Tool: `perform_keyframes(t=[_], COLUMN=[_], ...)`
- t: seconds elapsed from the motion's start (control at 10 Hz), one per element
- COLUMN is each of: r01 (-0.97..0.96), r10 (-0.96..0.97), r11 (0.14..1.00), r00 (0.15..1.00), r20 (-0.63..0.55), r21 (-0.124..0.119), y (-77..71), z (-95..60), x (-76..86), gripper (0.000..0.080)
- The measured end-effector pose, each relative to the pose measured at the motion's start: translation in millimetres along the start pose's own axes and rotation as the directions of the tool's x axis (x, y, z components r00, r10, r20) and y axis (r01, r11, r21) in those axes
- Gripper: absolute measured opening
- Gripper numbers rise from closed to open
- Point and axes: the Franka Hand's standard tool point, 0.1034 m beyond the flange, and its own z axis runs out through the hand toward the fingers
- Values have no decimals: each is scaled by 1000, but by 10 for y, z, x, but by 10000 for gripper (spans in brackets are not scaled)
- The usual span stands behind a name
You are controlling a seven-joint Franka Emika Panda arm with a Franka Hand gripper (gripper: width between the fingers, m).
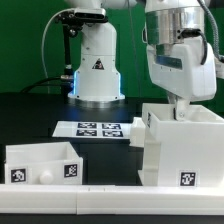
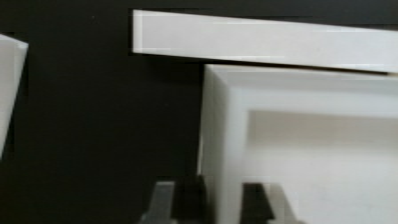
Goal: Assemble drawer
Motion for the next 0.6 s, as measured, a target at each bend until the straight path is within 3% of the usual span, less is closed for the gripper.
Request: perform_keyframes(t=[0.6], r01=[-44], r10=[44], r11=[999], r00=[999], r20=[1], r21=[0], y=[-7], z=[1], x=[-15], gripper=[41])
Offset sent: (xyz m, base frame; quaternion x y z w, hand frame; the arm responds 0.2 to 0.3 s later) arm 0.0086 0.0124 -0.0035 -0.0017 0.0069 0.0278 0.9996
